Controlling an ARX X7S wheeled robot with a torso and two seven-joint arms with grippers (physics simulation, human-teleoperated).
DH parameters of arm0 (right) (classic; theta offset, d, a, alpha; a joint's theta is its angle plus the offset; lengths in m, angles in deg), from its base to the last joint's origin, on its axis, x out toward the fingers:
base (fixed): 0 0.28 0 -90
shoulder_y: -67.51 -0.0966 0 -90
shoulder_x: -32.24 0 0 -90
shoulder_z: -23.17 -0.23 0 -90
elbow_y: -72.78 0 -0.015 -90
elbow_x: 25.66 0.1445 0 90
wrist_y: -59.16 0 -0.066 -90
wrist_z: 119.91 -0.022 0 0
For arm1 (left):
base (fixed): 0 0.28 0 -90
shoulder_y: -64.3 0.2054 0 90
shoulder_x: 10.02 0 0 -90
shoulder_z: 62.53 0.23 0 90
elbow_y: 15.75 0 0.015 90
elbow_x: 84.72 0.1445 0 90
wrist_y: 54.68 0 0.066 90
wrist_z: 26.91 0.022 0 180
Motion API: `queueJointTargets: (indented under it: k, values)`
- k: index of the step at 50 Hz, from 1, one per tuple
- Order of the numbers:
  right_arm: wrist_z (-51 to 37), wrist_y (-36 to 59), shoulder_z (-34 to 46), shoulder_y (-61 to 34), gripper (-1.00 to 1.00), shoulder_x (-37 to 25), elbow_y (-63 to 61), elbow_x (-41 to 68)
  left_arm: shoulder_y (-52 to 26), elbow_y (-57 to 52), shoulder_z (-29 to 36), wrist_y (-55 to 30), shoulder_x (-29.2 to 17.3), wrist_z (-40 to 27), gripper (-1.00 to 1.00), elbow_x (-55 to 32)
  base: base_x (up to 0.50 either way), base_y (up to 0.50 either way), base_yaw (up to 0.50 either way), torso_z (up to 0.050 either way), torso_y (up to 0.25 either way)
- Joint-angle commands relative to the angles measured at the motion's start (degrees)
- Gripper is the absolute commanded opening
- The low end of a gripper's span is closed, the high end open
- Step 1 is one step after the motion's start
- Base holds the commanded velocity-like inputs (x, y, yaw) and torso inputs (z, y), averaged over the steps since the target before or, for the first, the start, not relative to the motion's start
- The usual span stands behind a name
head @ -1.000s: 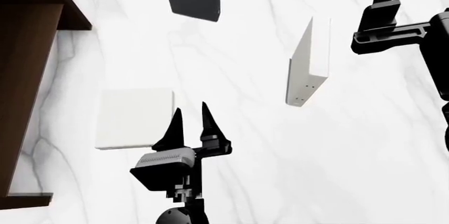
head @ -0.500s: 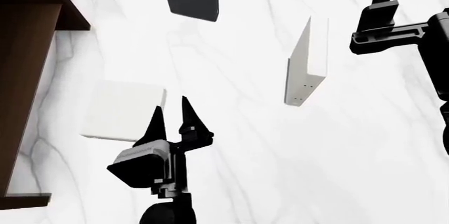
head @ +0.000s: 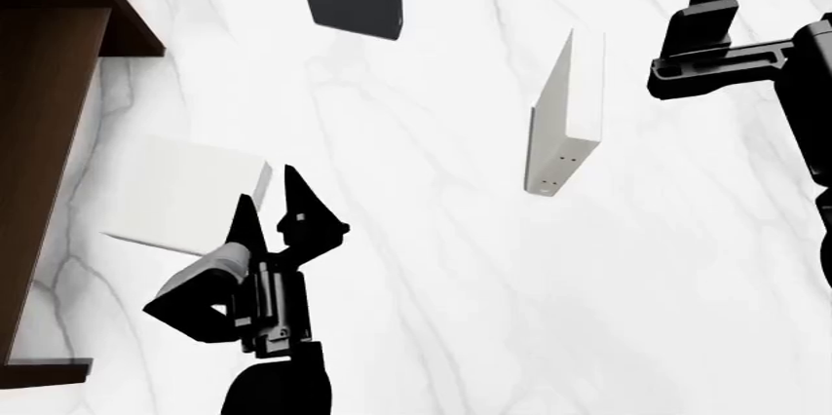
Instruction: Pick up the book on the right and place it under the cabinet shelf.
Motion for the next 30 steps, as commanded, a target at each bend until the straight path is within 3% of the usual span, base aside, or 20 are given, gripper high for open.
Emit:
queueJointTargets:
  k: [1, 20, 30]
  values:
    - [-0.4, 0.2, -0.4, -0.2, 1.0, -0.5, -0.6, 0.7, 2.0, 27.9, -11.2, 3.0, -4.1, -6.8, 1.0, -21.7, 0.0, 0.0, 0.0, 0.0, 0.0]
    - [-0.1, -0.1, 0.0, 0.2, 1.0, 0.0, -0.3, -0.2, 2.4, 26.1, -11.9, 2.3, -6.3, -8.7, 1.0, -21.4, 0.0, 0.0, 0.0, -0.002, -0.006]
    - [-0.4, -0.3, -0.3, 0.3, 1.0, -0.4, -0.6, 0.2, 3.8, 19.7, -11.5, 0.4, -9.3, -14.3, 1.0, -19.7, 0.0, 0.0, 0.0, -0.002, -0.006]
